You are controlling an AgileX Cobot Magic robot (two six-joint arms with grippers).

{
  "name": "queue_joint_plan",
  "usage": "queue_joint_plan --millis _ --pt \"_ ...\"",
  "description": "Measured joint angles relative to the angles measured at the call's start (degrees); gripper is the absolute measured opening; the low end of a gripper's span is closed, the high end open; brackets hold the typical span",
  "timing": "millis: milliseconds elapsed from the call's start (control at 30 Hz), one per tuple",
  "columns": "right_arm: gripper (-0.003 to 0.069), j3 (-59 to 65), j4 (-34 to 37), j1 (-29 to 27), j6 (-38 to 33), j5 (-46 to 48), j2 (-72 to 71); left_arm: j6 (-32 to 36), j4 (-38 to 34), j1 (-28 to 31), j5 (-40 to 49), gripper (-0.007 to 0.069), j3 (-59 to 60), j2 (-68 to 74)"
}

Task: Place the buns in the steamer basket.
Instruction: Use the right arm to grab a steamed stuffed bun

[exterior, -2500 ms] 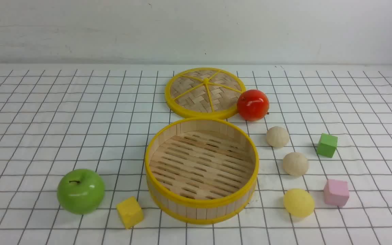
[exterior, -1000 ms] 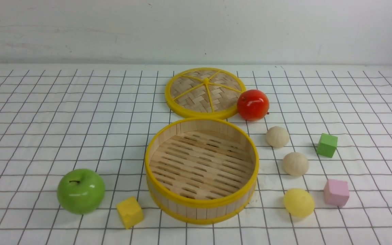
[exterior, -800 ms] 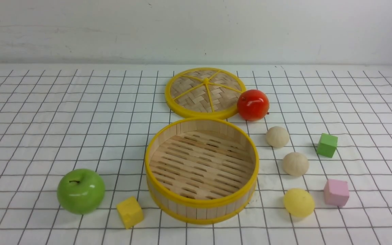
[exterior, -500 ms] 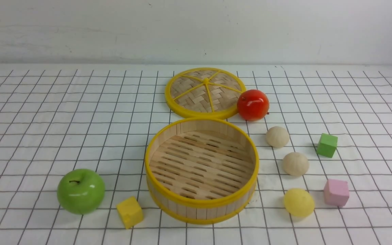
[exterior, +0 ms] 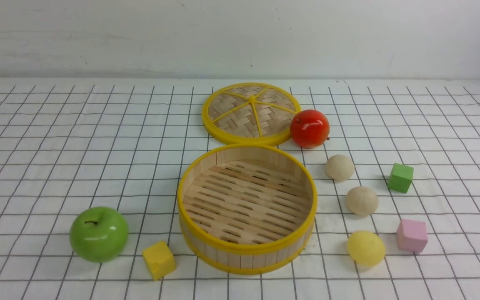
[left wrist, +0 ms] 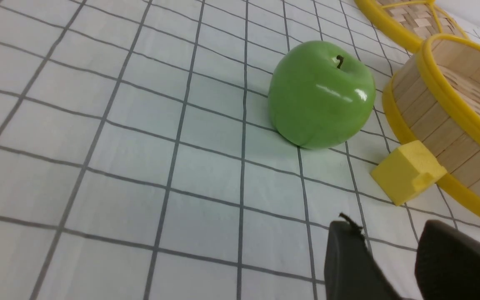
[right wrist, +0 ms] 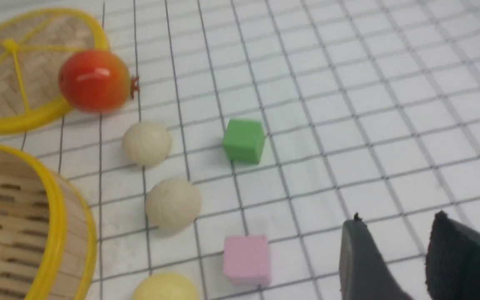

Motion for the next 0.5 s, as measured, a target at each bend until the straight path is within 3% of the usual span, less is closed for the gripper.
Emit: queue_joint_plan --millis 100,200,267,500 --pt "0.0239 -0.7 5.7 0.1 -3.9 1.6 5.3 0.0 0.0 0.0 0.0 0.0238 0.0 0.0" --pt "0.0239 -4.5 12.6 2.2 -16.4 8.5 14.8 0.0 0.0 0.0 0.0 0.0238 0.0 0.0" --pt "0.0239 -7.3 14.4 4.3 -20.3 11.4 18.4 0.0 0.0 0.0 0.0 0.0238 0.0 0.0" --pt "0.0239 -17.7 14.3 13.9 -21.2 17.0 31.9 0.0 0.0 0.0 0.0 0.0238 0.0 0.0"
